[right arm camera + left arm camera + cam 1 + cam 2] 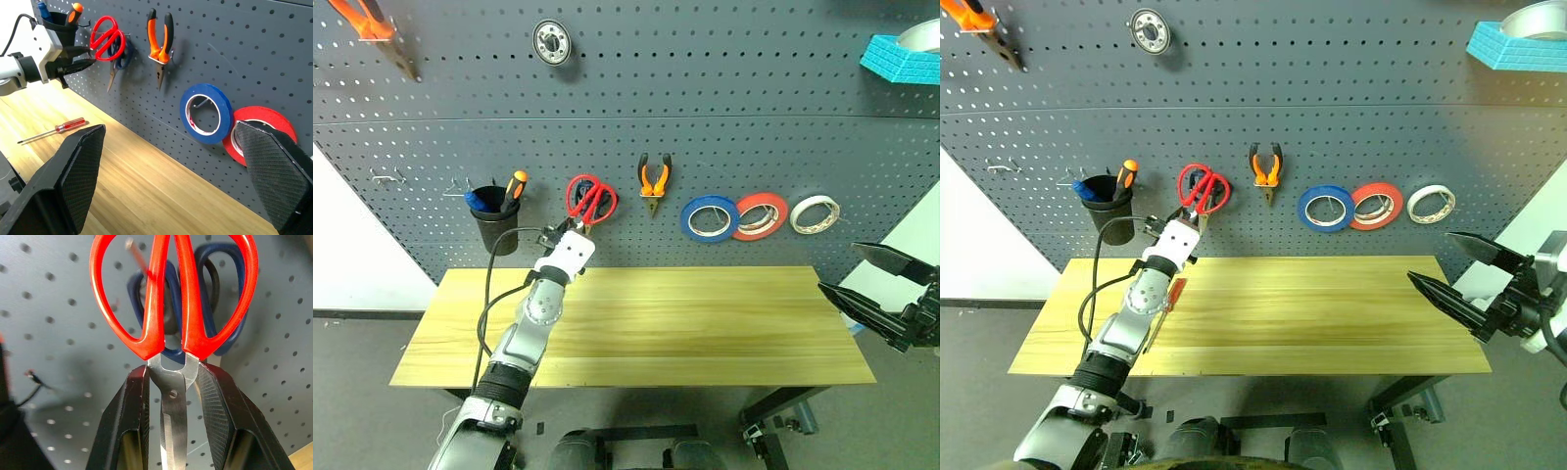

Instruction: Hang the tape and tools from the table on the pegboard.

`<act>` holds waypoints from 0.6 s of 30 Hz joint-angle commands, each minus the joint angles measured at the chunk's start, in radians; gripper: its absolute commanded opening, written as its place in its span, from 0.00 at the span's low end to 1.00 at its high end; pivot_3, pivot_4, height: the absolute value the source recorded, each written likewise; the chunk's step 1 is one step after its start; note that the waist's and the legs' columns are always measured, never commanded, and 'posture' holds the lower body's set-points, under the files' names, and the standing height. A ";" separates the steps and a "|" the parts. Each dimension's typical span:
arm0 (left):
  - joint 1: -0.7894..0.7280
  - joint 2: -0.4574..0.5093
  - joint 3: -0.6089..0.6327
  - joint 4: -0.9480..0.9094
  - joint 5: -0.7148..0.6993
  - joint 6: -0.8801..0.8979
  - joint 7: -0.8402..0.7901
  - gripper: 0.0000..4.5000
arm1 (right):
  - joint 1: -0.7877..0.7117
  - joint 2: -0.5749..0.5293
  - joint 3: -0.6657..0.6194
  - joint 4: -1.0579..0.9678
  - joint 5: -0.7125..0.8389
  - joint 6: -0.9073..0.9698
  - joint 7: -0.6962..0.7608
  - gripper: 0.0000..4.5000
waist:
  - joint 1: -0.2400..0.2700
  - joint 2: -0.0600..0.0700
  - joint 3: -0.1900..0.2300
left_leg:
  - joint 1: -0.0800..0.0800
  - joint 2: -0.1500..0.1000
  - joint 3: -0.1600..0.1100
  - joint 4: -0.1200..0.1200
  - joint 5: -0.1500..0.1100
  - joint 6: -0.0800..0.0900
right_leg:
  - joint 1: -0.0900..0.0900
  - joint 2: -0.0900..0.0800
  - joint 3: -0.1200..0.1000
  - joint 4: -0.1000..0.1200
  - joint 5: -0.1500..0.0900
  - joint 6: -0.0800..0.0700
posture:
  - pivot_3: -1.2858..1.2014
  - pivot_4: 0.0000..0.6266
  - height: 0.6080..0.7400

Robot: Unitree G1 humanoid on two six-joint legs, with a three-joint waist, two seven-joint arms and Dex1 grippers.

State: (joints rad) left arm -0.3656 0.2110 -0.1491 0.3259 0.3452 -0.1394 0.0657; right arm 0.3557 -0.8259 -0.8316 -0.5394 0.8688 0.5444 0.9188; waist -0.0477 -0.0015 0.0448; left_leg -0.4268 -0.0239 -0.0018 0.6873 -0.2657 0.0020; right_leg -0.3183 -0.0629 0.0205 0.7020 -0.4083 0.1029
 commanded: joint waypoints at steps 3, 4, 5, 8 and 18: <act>-0.041 -0.005 -0.001 0.036 0.005 -0.038 0.021 0.24 | -0.008 -0.012 -0.025 -0.027 0.014 0.000 -0.004 1.00 | 0.001 0.000 0.000 | 0.000 0.000 0.000 0.000 0.000 0.000 | 0.000 0.000 0.000 0.000 0.000 0.000 | 0.44 0.04 0.55; -0.039 -0.006 -0.001 0.037 0.005 -0.038 0.020 0.24 | -0.008 -0.012 -0.027 -0.028 0.014 0.000 -0.004 1.00 | 0.001 0.000 0.000 | 0.000 0.000 0.000 0.000 0.000 0.000 | 0.000 0.000 0.000 0.000 0.000 0.000 | 0.44 0.03 0.55; -0.036 -0.008 -0.001 0.035 0.003 -0.037 0.020 0.24 | -0.007 -0.011 -0.028 -0.029 0.014 0.000 -0.005 1.00 | 0.001 -0.001 0.000 | 0.000 0.000 0.000 0.000 0.000 0.000 | 0.000 0.000 0.000 0.000 0.000 0.000 | 0.44 0.03 0.55; -0.023 -0.016 0.002 0.023 -0.004 -0.033 0.019 0.32 | -0.009 -0.009 -0.025 -0.031 0.013 0.000 -0.005 1.00 | 0.001 -0.001 0.000 | 0.000 0.000 0.000 0.000 0.000 0.000 | 0.000 0.000 0.000 0.000 0.000 0.000 | 0.44 0.03 0.55; 0.035 -0.027 -0.004 -0.027 0.001 0.019 0.000 0.99 | -0.021 -0.008 -0.010 -0.027 0.009 -0.003 -0.009 1.00 | 0.001 -0.001 -0.001 | 0.000 0.000 0.000 0.000 0.000 0.000 | 0.000 0.000 0.000 0.000 0.000 0.000 | 0.44 0.02 0.55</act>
State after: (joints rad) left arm -0.3257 0.1841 -0.1525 0.3382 0.3410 -0.1288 0.0674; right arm 0.3471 -0.8258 -0.8306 -0.5459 0.8689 0.5523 0.9113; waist -0.0467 -0.0026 0.0440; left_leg -0.4268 -0.0239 -0.0018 0.6873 -0.2658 0.0019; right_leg -0.3183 -0.0633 0.0205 0.7020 -0.4083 0.1029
